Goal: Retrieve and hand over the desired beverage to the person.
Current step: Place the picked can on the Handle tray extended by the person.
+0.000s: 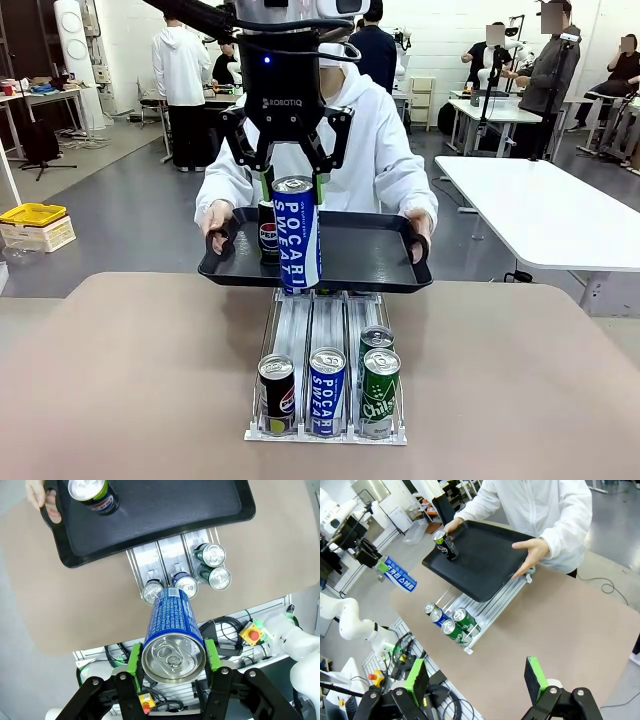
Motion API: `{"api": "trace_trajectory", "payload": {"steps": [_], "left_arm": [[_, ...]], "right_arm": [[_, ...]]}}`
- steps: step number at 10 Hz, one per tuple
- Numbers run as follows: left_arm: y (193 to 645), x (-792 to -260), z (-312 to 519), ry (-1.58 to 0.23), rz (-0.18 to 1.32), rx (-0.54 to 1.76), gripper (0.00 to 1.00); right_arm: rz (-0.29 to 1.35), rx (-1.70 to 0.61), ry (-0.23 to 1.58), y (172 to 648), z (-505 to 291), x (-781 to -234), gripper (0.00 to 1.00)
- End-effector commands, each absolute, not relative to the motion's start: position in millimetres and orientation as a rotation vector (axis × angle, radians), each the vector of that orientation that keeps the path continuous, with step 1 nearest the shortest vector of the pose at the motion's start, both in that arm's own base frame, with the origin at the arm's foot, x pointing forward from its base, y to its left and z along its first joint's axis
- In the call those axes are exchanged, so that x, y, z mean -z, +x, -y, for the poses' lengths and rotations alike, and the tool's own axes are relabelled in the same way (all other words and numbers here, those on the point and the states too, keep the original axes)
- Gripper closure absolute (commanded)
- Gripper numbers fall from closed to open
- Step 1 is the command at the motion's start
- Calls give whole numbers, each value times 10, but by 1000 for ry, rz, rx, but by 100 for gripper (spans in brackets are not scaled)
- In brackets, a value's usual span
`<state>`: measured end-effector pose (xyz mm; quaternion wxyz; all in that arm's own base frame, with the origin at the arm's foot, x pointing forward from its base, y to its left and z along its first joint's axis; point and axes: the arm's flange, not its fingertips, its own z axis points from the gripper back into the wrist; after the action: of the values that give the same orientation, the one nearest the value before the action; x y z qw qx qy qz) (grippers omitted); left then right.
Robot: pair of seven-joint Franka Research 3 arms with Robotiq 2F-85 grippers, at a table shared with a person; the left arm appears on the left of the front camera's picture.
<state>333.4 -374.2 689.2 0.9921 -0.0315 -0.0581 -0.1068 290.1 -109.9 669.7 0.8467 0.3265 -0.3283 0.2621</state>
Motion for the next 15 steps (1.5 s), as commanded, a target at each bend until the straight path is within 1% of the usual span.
{"api": "trace_trajectory", "payload": {"steps": [1,3,6,8,11,15], "left_arm": [[3765,-7107,4119,-35,102,244,42],[4271,-7189,4414,6,59,207,42],[4771,-7142,4688,47,121,181,42],[4932,-6993,4777,2,222,202,42],[5082,-6679,4836,-36,260,227,42],[5248,-6401,4993,-20,187,239,42]], "right_arm": [[716,-569,721,2924,1090,-6695,0],[716,-569,721,2924,1090,-6695,0],[716,-569,721,2924,1090,-6695,0],[716,-569,721,2924,1090,-6695,0],[716,-569,721,2924,1090,-6695,0],[716,-569,721,2924,1090,-6695,0]]}}
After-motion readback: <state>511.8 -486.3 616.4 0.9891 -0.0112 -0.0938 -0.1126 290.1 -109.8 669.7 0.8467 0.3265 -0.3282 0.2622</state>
